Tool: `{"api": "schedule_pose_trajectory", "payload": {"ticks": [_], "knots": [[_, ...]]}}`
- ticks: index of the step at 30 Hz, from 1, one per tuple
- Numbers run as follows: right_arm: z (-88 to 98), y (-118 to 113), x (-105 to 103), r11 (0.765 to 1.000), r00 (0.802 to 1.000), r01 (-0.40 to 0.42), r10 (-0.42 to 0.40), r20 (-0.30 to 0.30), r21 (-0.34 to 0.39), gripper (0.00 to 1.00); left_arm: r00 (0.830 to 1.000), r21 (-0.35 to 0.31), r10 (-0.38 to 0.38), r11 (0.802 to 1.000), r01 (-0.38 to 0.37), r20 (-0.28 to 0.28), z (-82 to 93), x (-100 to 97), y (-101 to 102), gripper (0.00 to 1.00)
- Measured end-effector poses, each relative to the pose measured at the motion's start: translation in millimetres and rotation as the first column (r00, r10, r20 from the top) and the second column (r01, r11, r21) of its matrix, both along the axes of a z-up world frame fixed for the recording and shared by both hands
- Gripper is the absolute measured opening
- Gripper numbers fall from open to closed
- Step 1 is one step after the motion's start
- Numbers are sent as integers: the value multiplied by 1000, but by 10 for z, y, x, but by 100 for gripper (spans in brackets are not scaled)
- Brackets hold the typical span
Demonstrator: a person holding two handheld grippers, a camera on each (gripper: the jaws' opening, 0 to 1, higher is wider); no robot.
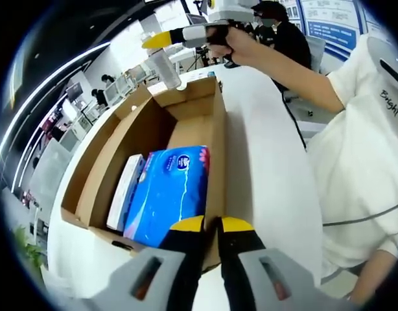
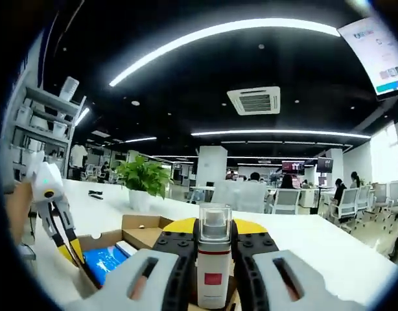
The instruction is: Operate the shoe box by opening the lid, removing the specified soft item, and placing it in the target area until the item is outside and the box remains undamaged.
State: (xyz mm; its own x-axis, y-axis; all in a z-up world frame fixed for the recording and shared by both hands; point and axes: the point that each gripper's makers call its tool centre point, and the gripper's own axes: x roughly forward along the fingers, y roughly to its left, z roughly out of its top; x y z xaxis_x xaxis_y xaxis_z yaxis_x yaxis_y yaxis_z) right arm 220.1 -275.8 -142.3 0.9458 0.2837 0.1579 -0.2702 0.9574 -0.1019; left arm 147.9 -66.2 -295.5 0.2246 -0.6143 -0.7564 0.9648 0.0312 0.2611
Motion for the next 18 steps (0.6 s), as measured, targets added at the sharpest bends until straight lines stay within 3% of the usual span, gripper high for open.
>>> {"api": "schedule_pose_trajectory", "payload": {"ticks": [3,7,16,18], "knots": [[8,-32,4,1000,1000,5,-5,8,2,18,1000,0,-1,1000,1,-5,-1,0,-1,7],[38,-41,-23,997,999,-33,32,13,76,18,1000,2,-1,1000,1,-5,-2,0,-2,7],[121,-49,-69,999,999,-8,5,50,49,18,1000,1,-1,1000,1,-4,0,-3,-2,7],[106,-44,-52,999,999,-8,7,34,31,18,1000,0,0,1000,0,-5,0,-4,-1,7]]}}
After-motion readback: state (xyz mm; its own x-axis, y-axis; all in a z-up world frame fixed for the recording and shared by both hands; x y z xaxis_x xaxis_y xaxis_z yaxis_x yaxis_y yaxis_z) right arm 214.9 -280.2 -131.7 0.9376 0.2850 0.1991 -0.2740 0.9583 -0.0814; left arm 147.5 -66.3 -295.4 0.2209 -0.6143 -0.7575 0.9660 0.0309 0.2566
